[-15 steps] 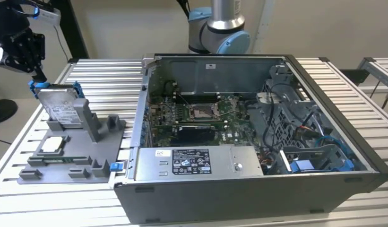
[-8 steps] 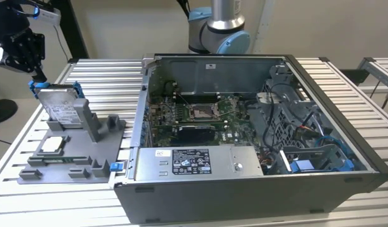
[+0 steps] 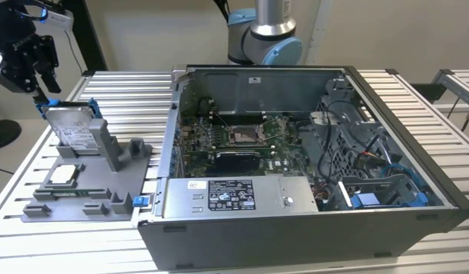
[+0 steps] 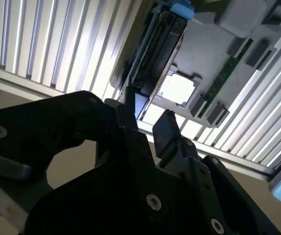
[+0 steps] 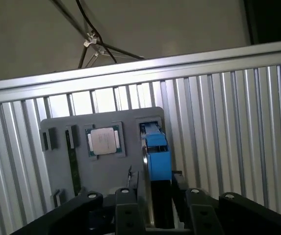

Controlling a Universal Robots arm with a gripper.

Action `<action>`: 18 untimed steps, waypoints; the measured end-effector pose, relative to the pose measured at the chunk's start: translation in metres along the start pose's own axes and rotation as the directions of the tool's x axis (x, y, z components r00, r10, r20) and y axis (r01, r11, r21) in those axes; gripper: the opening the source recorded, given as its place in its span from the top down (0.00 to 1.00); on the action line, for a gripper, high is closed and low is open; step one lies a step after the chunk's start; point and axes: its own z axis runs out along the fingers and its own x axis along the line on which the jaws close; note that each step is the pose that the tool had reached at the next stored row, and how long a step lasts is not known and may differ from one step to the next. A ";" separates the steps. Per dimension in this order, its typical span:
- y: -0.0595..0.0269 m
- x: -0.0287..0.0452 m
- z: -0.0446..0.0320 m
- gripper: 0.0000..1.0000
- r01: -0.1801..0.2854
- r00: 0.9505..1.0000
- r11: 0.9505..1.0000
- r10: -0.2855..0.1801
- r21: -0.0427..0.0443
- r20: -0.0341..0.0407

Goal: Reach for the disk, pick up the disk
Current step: 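Pick up the disk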

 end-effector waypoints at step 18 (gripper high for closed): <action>0.0002 0.0000 0.0087 0.00 0.014 1.000 1.000 -0.014 -0.005 0.013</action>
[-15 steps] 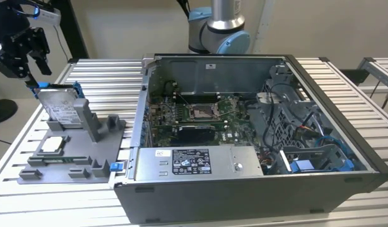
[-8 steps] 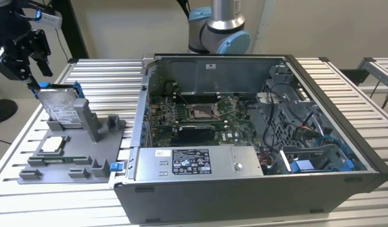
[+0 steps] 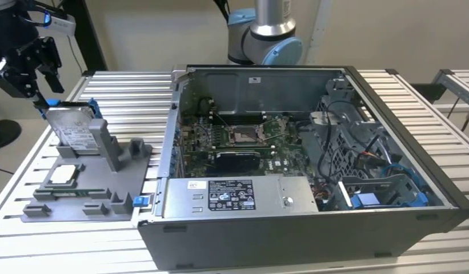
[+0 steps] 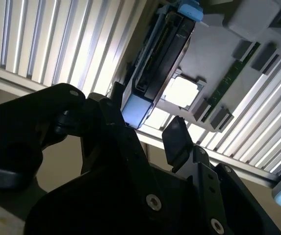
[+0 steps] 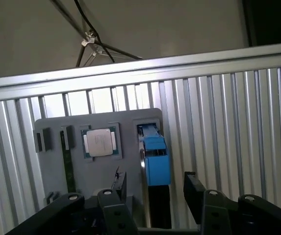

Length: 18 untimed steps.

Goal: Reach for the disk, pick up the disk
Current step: 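Pick up the disk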

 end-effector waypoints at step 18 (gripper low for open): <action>0.0002 0.0000 0.0130 0.00 0.000 1.000 1.000 0.000 0.000 0.000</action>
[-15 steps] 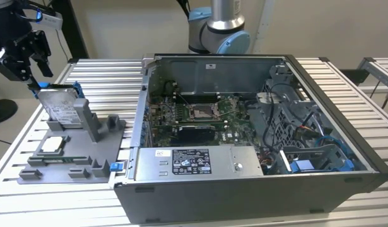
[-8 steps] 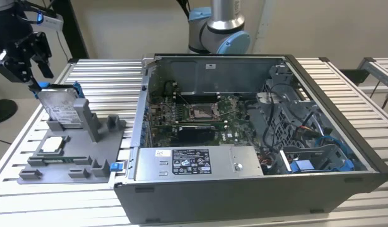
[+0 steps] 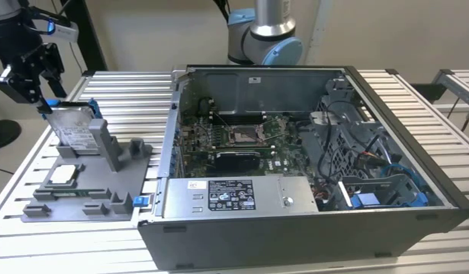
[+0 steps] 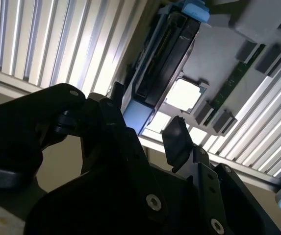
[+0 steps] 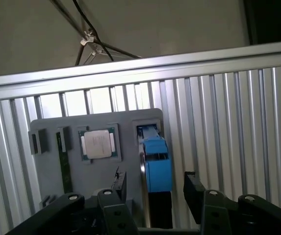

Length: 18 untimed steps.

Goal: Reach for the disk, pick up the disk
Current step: 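Pick up the disk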

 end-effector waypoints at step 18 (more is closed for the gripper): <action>0.0003 0.0007 0.0208 0.00 0.000 1.000 1.000 0.000 0.000 0.000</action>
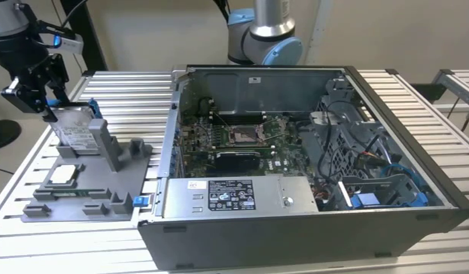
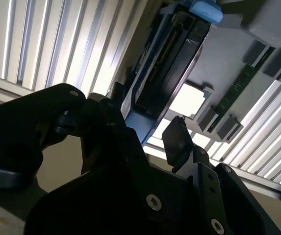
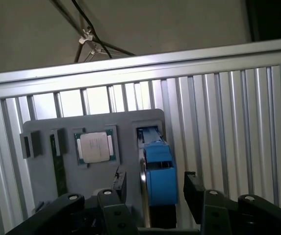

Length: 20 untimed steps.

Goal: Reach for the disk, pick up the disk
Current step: 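Pick up the disk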

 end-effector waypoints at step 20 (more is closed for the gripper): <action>0.0005 0.0014 0.0363 0.00 0.014 1.000 1.000 -0.014 -0.003 0.000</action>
